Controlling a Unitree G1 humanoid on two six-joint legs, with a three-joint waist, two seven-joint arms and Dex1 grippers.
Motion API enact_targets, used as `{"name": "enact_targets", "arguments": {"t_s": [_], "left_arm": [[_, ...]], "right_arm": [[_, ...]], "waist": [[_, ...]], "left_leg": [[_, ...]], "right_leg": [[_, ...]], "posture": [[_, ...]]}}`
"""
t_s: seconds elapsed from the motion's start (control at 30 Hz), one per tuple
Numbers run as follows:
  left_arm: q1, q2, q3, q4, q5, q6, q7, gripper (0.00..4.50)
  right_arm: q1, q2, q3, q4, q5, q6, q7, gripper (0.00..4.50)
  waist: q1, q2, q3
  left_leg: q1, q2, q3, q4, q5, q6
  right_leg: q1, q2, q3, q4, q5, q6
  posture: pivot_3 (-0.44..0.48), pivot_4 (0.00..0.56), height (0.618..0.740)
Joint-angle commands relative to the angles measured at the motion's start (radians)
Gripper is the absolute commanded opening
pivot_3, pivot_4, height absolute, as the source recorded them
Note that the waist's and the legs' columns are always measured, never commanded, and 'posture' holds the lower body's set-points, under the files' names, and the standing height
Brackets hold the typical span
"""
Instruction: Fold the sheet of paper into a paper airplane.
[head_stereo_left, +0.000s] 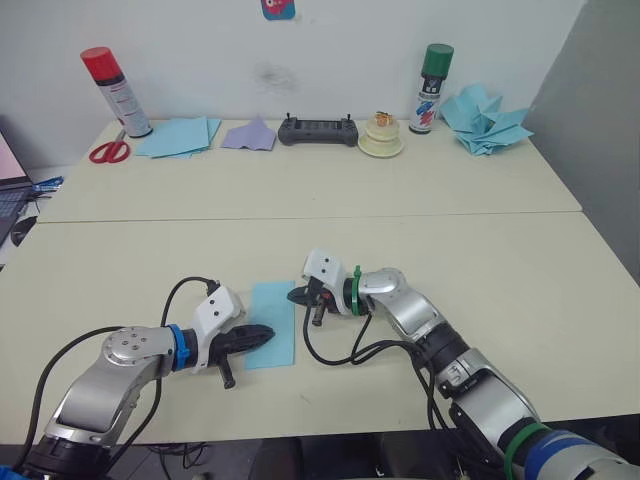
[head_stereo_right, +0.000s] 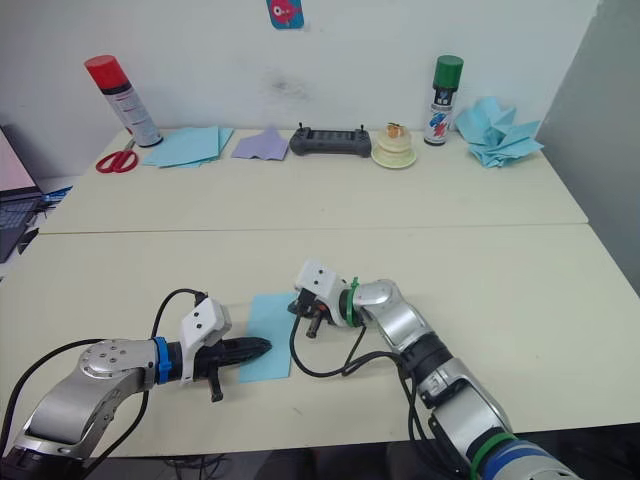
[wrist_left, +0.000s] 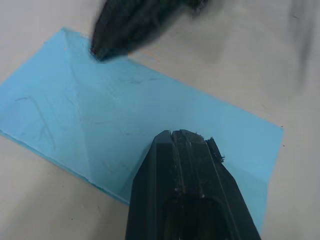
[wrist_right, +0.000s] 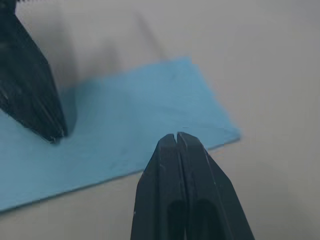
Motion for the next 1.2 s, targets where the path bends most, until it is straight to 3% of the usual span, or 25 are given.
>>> {"name": "enact_targets", "arguments": {"t_s": [0.03, 0.6, 0.8, 1.0, 1.2], "left_arm": [[0.015, 0.006, -0.029, 0.025, 0.032, 0.029, 0.011, 0.0], [0.051, 0.013, -0.015, 0.014, 0.031, 0.027, 0.02, 0.0], [0.049, 0.017, -0.018, 0.018, 0.034, 0.026, 0.016, 0.0], [0.025, 0.013, -0.025, 0.042, 0.043, 0.016, 0.015, 0.0], [-0.015, 0.0, -0.039, 0.081, 0.054, -0.014, 0.018, 0.0]], "right_arm": [[0.039, -0.014, 0.051, 0.001, -0.035, 0.06, 0.02, 0.03], [0.203, -0.111, 0.194, -0.298, 0.032, 0.327, 0.256, 0.03], [0.212, -0.14, 0.215, -0.331, 0.091, 0.401, 0.311, 0.03], [0.193, -0.139, 0.185, -0.346, 0.161, 0.46, 0.333, 0.03], [0.133, -0.168, 0.062, -0.383, 0.222, 0.42, 0.322, 0.03]], "waist": [[0.0, 0.0, -0.001], [-0.003, 0.003, -0.011], [-0.003, 0.005, -0.013], [-0.002, 0.004, -0.013], [0.002, 0.004, -0.013]], "left_leg": [[0.0, 0.0, 0.0, 0.0, 0.0, 0.0], [0.003, 0.0, 0.0, -0.007, 0.0, 0.0], [0.003, 0.0, 0.0, -0.008, 0.0, 0.0], [0.003, 0.0, 0.0, -0.009, 0.0, 0.0], [0.002, -0.001, -0.002, -0.008, 0.0, -0.001]], "right_leg": [[0.0, 0.0, 0.0, 0.0, 0.0, 0.0], [0.0, 0.0, 0.0, -0.001, -0.004, 0.0], [0.0, 0.0, 0.0, -0.003, -0.005, 0.0], [0.0, 0.0, -0.001, -0.003, -0.005, -0.001], [0.0, 0.0, 0.0, -0.003, -0.005, 0.0]], "posture": [[0.0, 0.15, 0.74], [0.0, 0.15, 0.74], [0.0, 0.15, 0.74], [0.0, 0.15, 0.74], [0.0, 0.15, 0.74]]}}
